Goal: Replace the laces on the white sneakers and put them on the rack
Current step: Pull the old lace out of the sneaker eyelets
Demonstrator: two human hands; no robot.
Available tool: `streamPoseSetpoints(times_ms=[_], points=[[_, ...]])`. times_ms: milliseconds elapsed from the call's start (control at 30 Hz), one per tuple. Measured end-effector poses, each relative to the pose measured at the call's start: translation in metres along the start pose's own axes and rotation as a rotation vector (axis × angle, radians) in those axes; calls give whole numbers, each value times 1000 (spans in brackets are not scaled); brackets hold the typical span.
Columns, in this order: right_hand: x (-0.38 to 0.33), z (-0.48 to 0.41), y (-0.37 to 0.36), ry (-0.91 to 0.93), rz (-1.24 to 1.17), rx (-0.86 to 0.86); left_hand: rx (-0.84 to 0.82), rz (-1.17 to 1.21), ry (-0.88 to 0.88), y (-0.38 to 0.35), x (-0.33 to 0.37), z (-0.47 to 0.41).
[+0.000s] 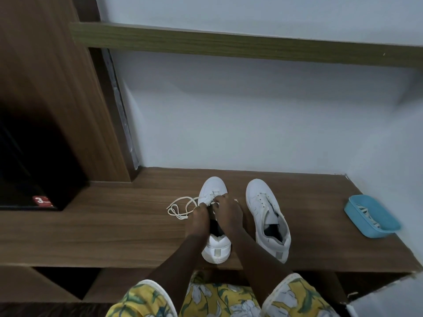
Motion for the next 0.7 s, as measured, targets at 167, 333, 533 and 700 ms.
streamPoseSetpoints(times_ms=[167,333,533,700], points=[[12,0,6,-218,-160,40,4,-64,-15,3,1,2],[35,-6,11,-629,-426,4,5,-93,-4,3,3,2],[18,3,10,-199,-24,106,-8,-90,-4,1,0,2],[-3,1,-7,-107,50,-39,-9,-41,-5,0,0,0]])
Point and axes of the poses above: each hand's wrist, its own z-axis away from the middle knuckle, its own y-axis out of the back of the hand, x = y × z, the point moved 2 cm from there along -z, towards the middle knuckle, and after that the axes turned 15 degrees about -y, right-handed, at the moved point
